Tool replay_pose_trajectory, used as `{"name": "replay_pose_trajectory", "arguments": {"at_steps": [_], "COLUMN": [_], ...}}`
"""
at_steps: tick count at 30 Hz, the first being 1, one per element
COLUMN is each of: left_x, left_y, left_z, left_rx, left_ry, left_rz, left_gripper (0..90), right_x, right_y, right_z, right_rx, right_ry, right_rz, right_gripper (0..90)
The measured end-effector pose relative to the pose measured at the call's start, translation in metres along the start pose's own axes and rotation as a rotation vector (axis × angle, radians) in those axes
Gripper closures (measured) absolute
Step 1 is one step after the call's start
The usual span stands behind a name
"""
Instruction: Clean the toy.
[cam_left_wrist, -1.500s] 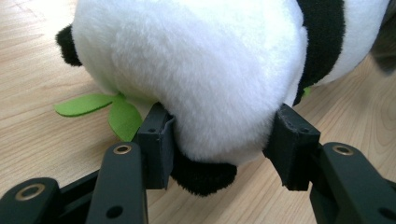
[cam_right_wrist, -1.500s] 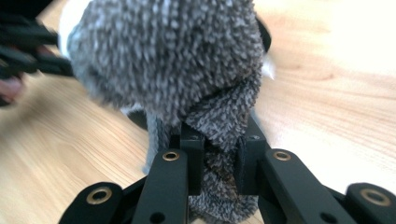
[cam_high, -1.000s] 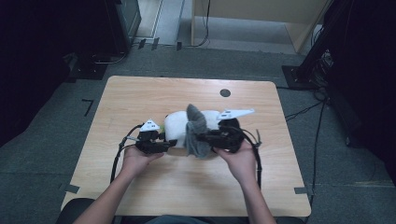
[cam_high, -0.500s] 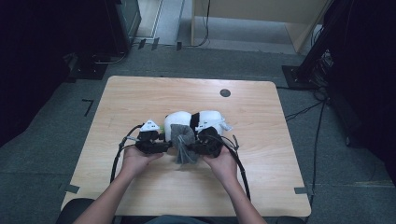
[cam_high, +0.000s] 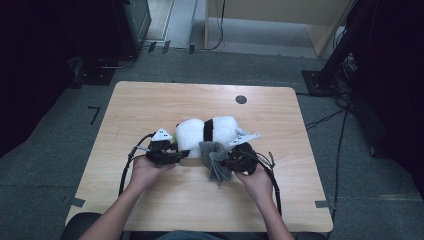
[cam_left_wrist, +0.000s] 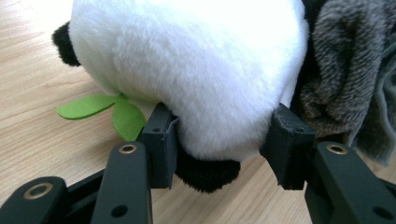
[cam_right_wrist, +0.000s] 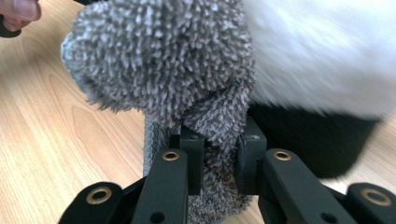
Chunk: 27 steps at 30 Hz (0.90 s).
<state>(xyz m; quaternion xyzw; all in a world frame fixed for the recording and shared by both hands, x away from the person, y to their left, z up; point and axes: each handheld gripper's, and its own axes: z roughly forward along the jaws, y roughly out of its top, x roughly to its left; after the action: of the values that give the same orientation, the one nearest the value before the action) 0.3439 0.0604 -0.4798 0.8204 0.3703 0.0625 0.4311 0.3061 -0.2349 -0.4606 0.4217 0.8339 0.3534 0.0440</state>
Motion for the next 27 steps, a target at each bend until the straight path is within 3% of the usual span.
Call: {"name": "replay_pose_trajectory", "arguments": {"at_steps": [12,18,27], "left_x": [0.000,0.000,0.000], "left_y": [0.000,0.000,0.000], "left_z": [0.000,0.000,0.000], "left_rx": [-0.003,-0.002,-0.003], "left_ry": [-0.003,-0.002,-0.004], "left_rz": [-0.002,0.003,-0.002], "left_gripper": [51.8,51.9,52.1], "right_x": [-0.028,-0.041,-0.059], "right_y": [-0.013,-0.020,-0.027], "right_z": [-0.026,-0.023,-0.025], "right_rx": [-0.040,-0.045,-0.046], "right_ry": [-0.042,-0.031,-0.066], "right_rz": [0.111,0.174,0.244], "right_gripper": [77.7,77.5,77.4]}}
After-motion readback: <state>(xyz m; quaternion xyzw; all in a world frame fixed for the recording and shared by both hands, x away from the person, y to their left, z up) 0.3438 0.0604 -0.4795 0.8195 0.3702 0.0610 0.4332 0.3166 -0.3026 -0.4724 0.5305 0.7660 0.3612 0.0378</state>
